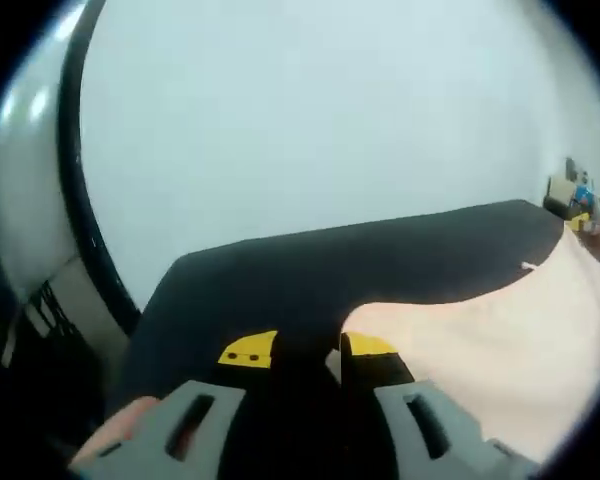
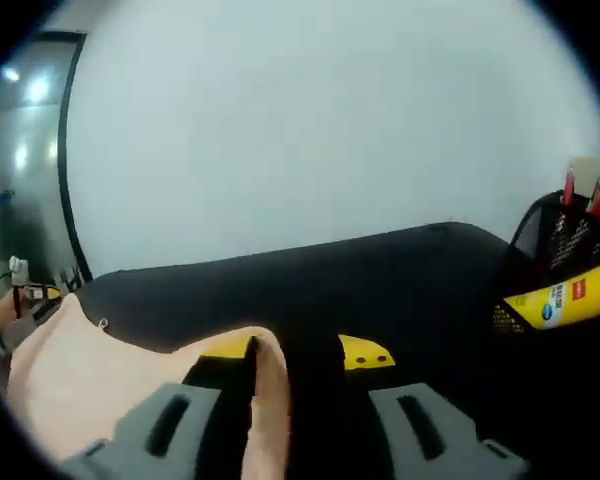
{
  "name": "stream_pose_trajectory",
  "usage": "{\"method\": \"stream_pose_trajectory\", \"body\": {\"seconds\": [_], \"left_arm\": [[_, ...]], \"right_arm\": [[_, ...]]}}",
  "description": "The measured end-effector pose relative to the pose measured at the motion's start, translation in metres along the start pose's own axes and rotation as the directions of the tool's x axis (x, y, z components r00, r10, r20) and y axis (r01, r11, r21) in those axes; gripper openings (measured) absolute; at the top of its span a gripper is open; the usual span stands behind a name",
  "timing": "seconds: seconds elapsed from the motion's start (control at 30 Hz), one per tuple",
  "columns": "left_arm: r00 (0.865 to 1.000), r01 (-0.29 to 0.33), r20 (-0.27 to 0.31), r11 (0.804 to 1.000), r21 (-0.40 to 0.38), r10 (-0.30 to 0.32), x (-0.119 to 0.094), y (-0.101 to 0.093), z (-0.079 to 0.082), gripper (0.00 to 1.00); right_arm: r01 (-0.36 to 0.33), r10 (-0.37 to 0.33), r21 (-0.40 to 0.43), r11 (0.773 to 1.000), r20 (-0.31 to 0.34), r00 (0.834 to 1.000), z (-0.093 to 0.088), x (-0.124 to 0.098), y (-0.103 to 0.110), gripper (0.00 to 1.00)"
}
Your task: Fold the towel on the table until its edges align and the towel forms a compact rectangular stack.
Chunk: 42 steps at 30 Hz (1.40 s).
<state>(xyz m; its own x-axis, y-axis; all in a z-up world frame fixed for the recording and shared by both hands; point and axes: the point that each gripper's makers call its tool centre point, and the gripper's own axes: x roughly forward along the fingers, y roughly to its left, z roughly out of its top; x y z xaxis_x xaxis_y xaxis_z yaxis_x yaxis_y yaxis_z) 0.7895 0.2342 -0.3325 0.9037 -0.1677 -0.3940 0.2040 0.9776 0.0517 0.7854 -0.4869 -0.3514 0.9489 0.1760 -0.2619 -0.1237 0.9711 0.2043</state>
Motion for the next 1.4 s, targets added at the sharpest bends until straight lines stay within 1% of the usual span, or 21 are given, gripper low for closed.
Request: {"method": "stream_pose_trajectory", "body": {"seconds": [0.03, 0.1, 0.13, 0.2, 0.27, 0.3, 0.37, 0.43, 0.5, 0.53, 0.57, 0.63, 0.67, 0.73, 0.8, 0.93, 1.0, 1.1, 1.17, 1.3, 1.4], "left_arm": [[0.998, 0.039, 0.04, 0.999, 0.002, -0.039, -0.007, -0.01, 0.01, 0.22], [0.993, 0.079, 0.076, 0.989, 0.128, -0.089, -0.033, -0.028, 0.022, 0.23], [0.991, 0.095, 0.076, 0.973, 0.21, -0.113, -0.042, -0.034, 0.023, 0.23], [0.987, 0.095, 0.082, 0.918, 0.384, -0.137, -0.063, -0.041, 0.024, 0.23], [0.98, 0.095, 0.102, 0.849, 0.52, -0.172, -0.085, -0.052, 0.022, 0.24], [0.98, 0.084, 0.106, 0.826, 0.558, -0.171, -0.097, -0.054, 0.018, 0.24], [0.984, 0.125, 0.041, 0.842, 0.525, -0.172, -0.116, -0.053, -0.006, 0.22], [0.987, 0.151, -0.012, 0.883, 0.444, -0.163, -0.135, -0.053, -0.032, 0.22], [0.979, 0.203, -0.094, 0.936, 0.286, -0.183, -0.158, -0.062, -0.06, 0.22], [0.974, 0.212, -0.122, 0.959, 0.189, -0.192, -0.171, -0.068, -0.073, 0.24], [0.967, 0.232, -0.134, 0.967, 0.103, -0.217, -0.178, -0.075, -0.08, 0.27], [0.969, 0.234, -0.111, 0.965, 0.119, -0.222, -0.181, -0.075, -0.081, 0.38], [0.978, 0.198, -0.095, 0.965, 0.172, -0.184, -0.179, -0.067, -0.081, 0.38], [0.99, 0.141, -0.049, 0.941, 0.307, -0.133, -0.189, -0.059, -0.082, 0.33], [0.995, 0.094, -0.013, 0.924, 0.371, -0.096, -0.197, -0.048, -0.084, 0.32], [0.996, 0.077, 0.013, 0.885, 0.459, -0.093, -0.209, -0.052, -0.092, 0.29], [0.992, 0.12, -0.021, 0.917, 0.381, -0.121, -0.214, -0.062, -0.102, 0.29], [0.983, 0.179, -0.093, 0.923, 0.341, -0.157, -0.219, -0.077, -0.119, 0.26], [0.975, 0.218, -0.112, 0.895, 0.389, -0.19, -0.218, -0.086, -0.125, 0.25], [0.973, 0.223, -0.147, 0.873, 0.433, -0.176, -0.215, -0.083, -0.138, 0.26], [0.962, 0.267, -0.098, 0.813, 0.518, -0.254, -0.214, -0.093, -0.129, 0.27]], "right_arm": [[0.018, -0.019, 0.007, 1.0, 0.017, 1.0, 0.005, -0.006, -0.006, 0.3], [0.02, -0.021, 0.029, 0.999, 0.034, 0.999, 0.016, -0.025, -0.015, 0.29], [-0.001, 0.0, 0.017, 1.0, 0.059, 0.998, 0.023, -0.037, -0.015, 0.28], [-0.081, 0.088, -0.083, 0.993, 0.077, 0.993, 0.028, -0.07, 0.005, 0.27], [-0.199, 0.212, -0.194, 0.96, 0.044, 0.976, 0.017, -0.105, 0.033, 0.25], [-0.221, 0.229, -0.215, 0.951, 0.012, 0.973, 0.008, -0.121, 0.038, 0.25], [-0.218, 0.214, -0.185, 0.958, -0.043, 0.976, -0.011, -0.147, 0.034, 0.17], [-0.232, 0.227, -0.088, 0.969, -0.066, 0.972, -0.028, -0.171, 0.042, 0.13], [-0.247, 0.256, 0.103, 0.963, -0.083, 0.963, -0.045, -0.191, 0.048, 0.13], [-0.256, 0.271, 0.154, 0.954, -0.088, 0.958, -0.053, -0.198, 0.051, 0.14], [-0.241, 0.257, 0.155, 0.958, -0.096, 0.962, -0.061, -0.208, 0.057, 0.14], [-0.246, 0.253, 0.085, 0.965, -0.085, 0.964, -0.069, -0.221, 0.066, 0.14], [-0.248, 0.251, 0.041, 0.968, -0.107, 0.962, -0.078, -0.228, 0.073, 0.14], [-0.241, 0.232, -0.063, 0.968, -0.124, 0.965, -0.089, -0.235, 0.078, 0.16], [-0.233, 0.214, -0.127, 0.964, -0.152, 0.965, -0.102, -0.243, 0.087, 0.19], [-0.236, 0.22, -0.114, 0.965, -0.134, 0.966, -0.107, -0.25, 0.101, 0.23], [-0.232, 0.217, -0.107, 0.967, -0.137, 0.967, -0.107, -0.246, 0.098, 0.23], [-0.199, 0.184, -0.101, 0.975, -0.138, 0.973, -0.105, -0.239, 0.084, 0.23], [-0.167, 0.156, -0.068, 0.984, -0.144, 0.977, -0.104, -0.24, 0.081, 0.23], [-0.144, 0.132, -0.079, 0.986, -0.141, 0.981, -0.105, -0.245, 0.081, 0.22], [-0.158, 0.141, -0.101, 0.982, -0.154, 0.978, -0.109, -0.246, 0.079, 0.22]]}}
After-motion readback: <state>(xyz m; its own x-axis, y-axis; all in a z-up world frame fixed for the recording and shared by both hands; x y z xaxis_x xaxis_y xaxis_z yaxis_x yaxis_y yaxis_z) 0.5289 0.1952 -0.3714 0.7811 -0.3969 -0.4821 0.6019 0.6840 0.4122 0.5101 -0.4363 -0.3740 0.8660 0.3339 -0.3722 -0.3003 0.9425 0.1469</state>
